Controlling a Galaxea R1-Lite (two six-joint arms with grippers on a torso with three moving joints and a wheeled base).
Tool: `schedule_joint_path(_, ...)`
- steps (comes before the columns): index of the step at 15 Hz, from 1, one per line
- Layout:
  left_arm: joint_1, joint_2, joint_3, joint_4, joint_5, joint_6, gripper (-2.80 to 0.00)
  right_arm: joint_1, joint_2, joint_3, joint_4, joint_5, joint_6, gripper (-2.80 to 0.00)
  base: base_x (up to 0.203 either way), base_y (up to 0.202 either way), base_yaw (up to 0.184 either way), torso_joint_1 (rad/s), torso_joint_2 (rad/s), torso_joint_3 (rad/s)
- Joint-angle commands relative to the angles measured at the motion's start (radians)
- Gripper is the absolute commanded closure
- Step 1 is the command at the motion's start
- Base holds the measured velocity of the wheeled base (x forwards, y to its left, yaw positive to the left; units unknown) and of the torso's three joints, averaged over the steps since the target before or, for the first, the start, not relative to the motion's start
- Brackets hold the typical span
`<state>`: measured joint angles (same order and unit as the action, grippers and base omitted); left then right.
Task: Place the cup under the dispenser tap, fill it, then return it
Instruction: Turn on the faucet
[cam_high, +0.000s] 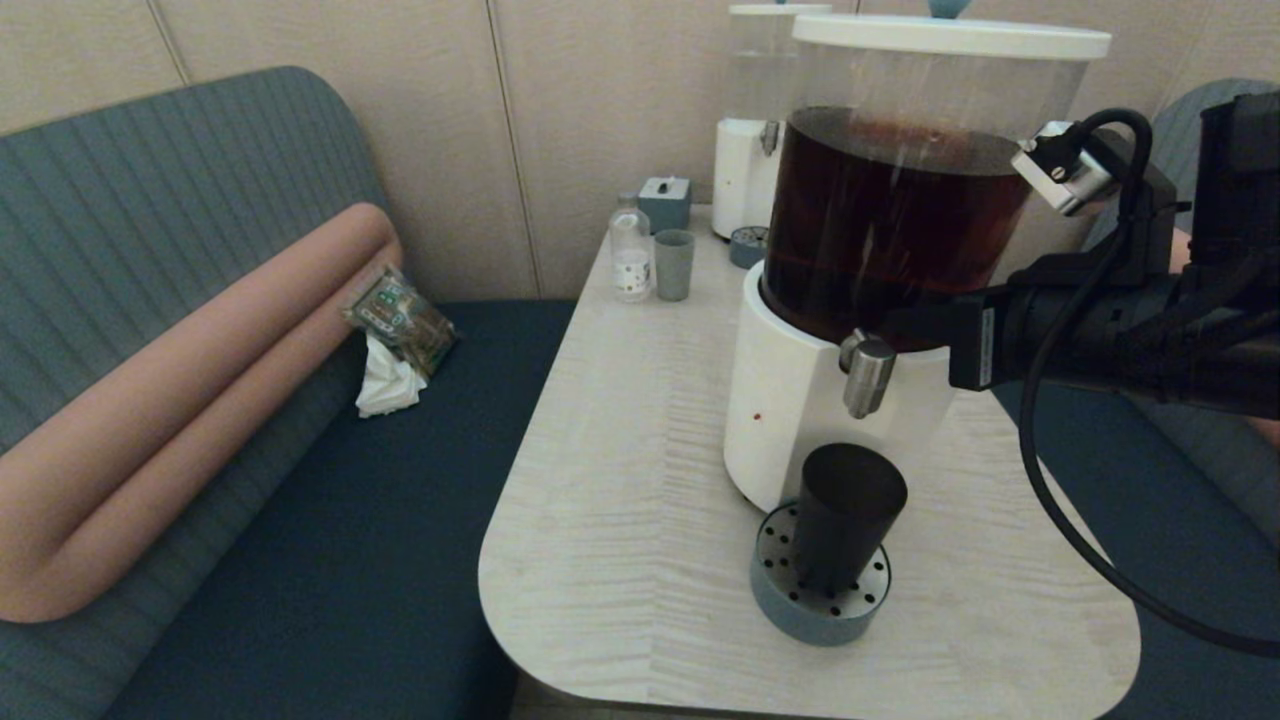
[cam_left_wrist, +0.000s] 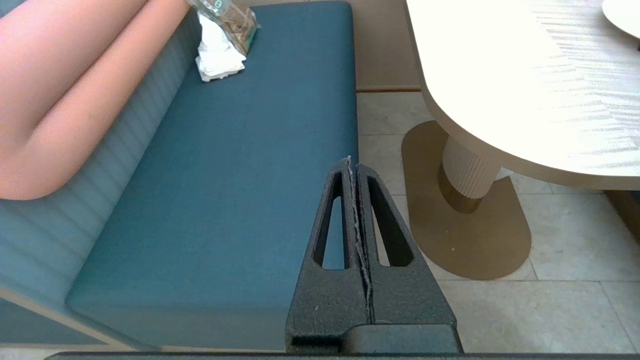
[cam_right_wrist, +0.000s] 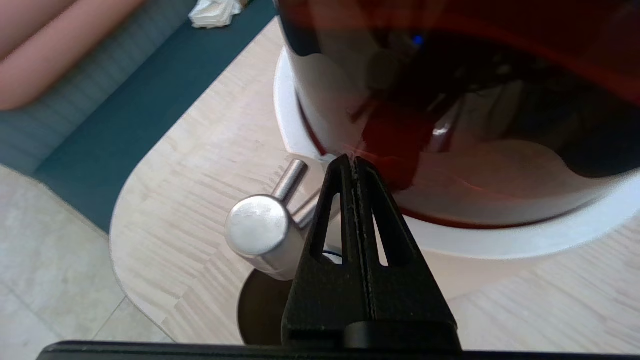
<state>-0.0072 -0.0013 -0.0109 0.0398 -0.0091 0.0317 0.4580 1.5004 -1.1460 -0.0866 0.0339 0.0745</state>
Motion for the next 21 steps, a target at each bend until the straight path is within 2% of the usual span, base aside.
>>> schedule_joint_path(1, 0.000, 0.001, 0.000, 0.000, 0.000, 0.001, 0.00, 0.016, -0.002, -0.004, 0.003, -0.015, 0.001, 0.00, 0.000, 0.000, 0.000, 0.000, 0.00, 0.000)
schedule_joint_path(4, 0.000, 0.001, 0.000, 0.000, 0.000, 0.001, 0.00, 0.031, 0.010, -0.011, 0.025, -0.046, -0.001, 0.00, 0.000, 0.000, 0.000, 0.000, 0.00, 0.000)
schedule_joint_path(16, 0.000, 0.001, 0.000, 0.000, 0.000, 0.001, 0.00, 0.037, 0.058, -0.014, 0.010, -0.029, 0.005, 0.00, 0.000, 0.000, 0.000, 0.000, 0.00, 0.000)
schedule_joint_path(21, 0.000, 0.001, 0.000, 0.000, 0.000, 0.001, 0.00, 0.037, 0.047, 0.019, -0.085, 0.006, 0.006, 0.00, 0.000, 0.000, 0.000, 0.000, 0.00, 0.000)
